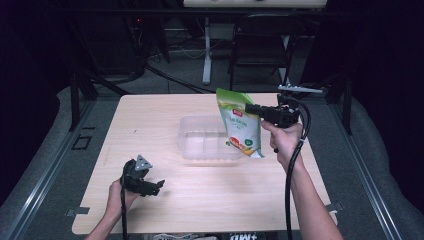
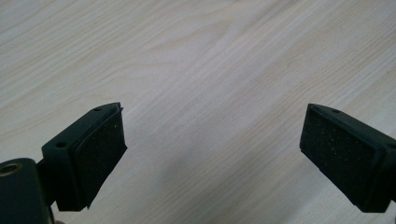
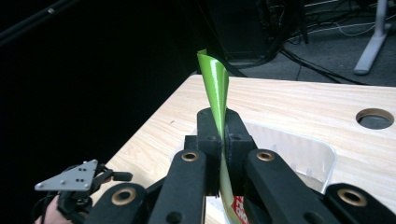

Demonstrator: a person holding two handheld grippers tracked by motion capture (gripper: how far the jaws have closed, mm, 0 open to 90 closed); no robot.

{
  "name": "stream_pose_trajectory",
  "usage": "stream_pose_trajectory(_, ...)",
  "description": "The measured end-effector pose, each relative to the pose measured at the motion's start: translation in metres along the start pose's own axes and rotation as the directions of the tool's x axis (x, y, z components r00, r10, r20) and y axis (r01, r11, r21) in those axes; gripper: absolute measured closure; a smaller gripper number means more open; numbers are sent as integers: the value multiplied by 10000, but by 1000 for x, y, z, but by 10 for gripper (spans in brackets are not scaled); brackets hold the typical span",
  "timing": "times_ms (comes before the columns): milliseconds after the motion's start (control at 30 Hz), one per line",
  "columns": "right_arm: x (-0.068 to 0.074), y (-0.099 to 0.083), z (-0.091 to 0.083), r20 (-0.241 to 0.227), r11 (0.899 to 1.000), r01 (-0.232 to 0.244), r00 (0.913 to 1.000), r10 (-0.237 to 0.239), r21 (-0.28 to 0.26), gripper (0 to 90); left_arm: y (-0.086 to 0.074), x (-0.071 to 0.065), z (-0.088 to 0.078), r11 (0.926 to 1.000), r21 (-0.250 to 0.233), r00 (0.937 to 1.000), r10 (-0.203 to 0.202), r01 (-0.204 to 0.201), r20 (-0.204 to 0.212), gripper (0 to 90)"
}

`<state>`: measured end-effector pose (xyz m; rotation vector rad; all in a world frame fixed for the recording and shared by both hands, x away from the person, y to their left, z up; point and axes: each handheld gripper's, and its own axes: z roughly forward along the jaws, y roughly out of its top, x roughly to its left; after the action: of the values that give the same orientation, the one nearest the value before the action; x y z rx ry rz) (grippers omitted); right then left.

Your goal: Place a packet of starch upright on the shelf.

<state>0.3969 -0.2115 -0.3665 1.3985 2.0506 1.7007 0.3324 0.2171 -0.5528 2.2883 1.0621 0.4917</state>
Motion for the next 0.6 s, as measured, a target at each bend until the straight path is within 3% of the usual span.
stream_pose_trajectory(167, 3, 1, 8, 368, 9998, 195, 9991, -194, -31, 881, 0, 0, 0, 10000, -4, 10000, 0, 0, 15, 65)
stream_pose_trajectory(600, 4, 4, 29, 852, 9998, 137, 9963, -123, -166, 880, 0, 0, 0, 10000, -29, 10000, -4, 4, 36, 65)
